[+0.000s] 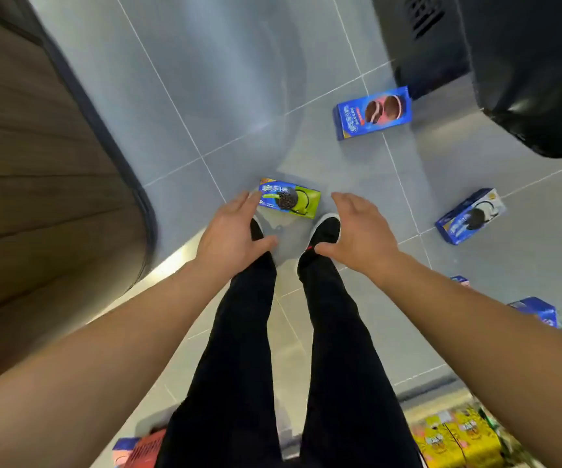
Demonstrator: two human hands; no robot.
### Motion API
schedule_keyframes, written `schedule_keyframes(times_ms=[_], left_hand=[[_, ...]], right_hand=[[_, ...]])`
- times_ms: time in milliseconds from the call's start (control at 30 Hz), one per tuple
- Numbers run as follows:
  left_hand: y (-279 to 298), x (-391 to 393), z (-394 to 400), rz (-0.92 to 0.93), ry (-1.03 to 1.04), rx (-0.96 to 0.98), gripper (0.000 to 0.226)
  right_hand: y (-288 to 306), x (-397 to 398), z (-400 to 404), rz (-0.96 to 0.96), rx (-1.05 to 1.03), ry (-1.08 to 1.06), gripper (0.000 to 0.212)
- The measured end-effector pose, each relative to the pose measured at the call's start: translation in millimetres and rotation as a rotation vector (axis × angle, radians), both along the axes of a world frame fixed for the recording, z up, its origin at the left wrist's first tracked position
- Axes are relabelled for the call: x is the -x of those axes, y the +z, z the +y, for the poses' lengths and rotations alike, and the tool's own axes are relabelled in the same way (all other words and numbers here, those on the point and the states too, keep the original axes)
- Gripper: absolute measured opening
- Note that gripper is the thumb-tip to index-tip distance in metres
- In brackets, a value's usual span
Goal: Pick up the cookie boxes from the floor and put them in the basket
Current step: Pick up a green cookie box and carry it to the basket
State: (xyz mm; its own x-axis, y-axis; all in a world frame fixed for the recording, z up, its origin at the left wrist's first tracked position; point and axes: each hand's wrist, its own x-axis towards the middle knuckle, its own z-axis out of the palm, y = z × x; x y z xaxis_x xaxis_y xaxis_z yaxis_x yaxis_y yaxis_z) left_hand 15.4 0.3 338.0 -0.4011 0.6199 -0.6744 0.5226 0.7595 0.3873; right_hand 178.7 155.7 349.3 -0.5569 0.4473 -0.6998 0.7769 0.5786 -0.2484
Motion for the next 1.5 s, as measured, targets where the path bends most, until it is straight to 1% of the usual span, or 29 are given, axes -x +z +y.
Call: schedule_keyframes(times_ms=[67, 133, 267, 300, 433, 500, 600, 700, 800, 867, 1000, 1067, 1133, 1200, 1233, 1300, 1367, 1433, 1500], left_hand=[[-57.1, -3.7, 9.6, -0.015, 0.015, 0.007, 0.089], [-103.7, -6.3, 18.8, -0.026, 0.015, -0.001, 0.089], [-223.4, -11.4, 32.7, -0.024, -0.005, 0.009, 0.092], [-257.8, -13.7, 33.6, -0.025, -0.012, 0.02, 0.093], [-359.8, -17.3, 22.7, 0.006, -0.092, 0.06, 0.101], [-398.3, -15.3, 15.5, 0.059, -0.152, 0.052, 0.107], [-448.2, -12.4, 10.9, 0.123, -0.238, 0.034, 0.114], [-477.7, -9.1, 13.5, 0.16, -0.317, -0.011, 0.124], [-497.1, -3.5, 15.3, 0.181, -0.333, -0.046, 0.131], [-500.2, -3.4, 13.3, 0.194, -0.349, -0.055, 0.129], [-494.8, 3.2, 20.5, 0.198, -0.293, -0.056, 0.113], [-483.9, 7.9, 29.1, 0.177, -0.288, -0.043, 0.113], [-454.8, 9.1, 35.2, 0.149, -0.291, -0.043, 0.117], [-416.7, 10.1, 41.4, 0.122, -0.258, -0.071, 0.119], [-388.7, 9.2, 44.9, 0.103, -0.243, -0.087, 0.117], [-337.8, 7.0, 48.0, 0.045, -0.201, -0.095, 0.113], [-285.3, 10.8, 55.4, -0.014, -0.164, -0.1, 0.112], [-203.1, 15.6, 69.8, -0.055, -0.159, -0.103, 0.116], [-130.0, 16.1, 82.2, -0.072, -0.144, -0.073, 0.119]], right_hand=[[-58.4, -2.1, 7.4, -0.029, 0.029, 0.034, 0.097], [-104.6, -3.1, 11.9, -0.049, 0.039, 0.069, 0.099], [-220.3, -7.5, 16.7, -0.048, 0.03, 0.087, 0.097], [-255.2, -9.1, 15.0, -0.054, 0.033, 0.097, 0.099], [-361.0, -8.1, 3.1, -0.061, 0.05, 0.145, 0.111], [-402.8, -6.2, -3.9, -0.054, 0.035, 0.133, 0.116], [-460.0, -5.7, -13.6, -0.05, -0.047, 0.157, 0.124], [-496.7, -7.1, -22.1, -0.017, -0.134, 0.164, 0.128], [-517.6, -7.8, -29.0, 0.042, -0.214, 0.13, 0.125], [-519.3, -8.4, -30.4, 0.064, -0.198, 0.129, 0.122], [-508.6, -12.5, -15.8, 0.151, -0.144, 0.149, 0.114], [-491.8, -12.0, -6.6, 0.17, -0.127, 0.144, 0.112], [-459.5, -10.3, 2.5, 0.149, -0.069, 0.152, 0.116], [-420.5, -9.6, 17.6, 0.115, -0.02, 0.2, 0.124], [-392.8, -9.3, 26.0, 0.109, -0.01, 0.232, 0.127], [-344.4, -9.1, 36.5, 0.116, 0.004, 0.279, 0.129], [-294.1, -8.0, 48.3, 0.138, 0.021, 0.288, 0.124], [-211.5, -8.2, 63.6, 0.179, 0.019, 0.271, 0.118], [-142.2, -12.6, 72.8, 0.201, 0.019, 0.247, 0.112]])
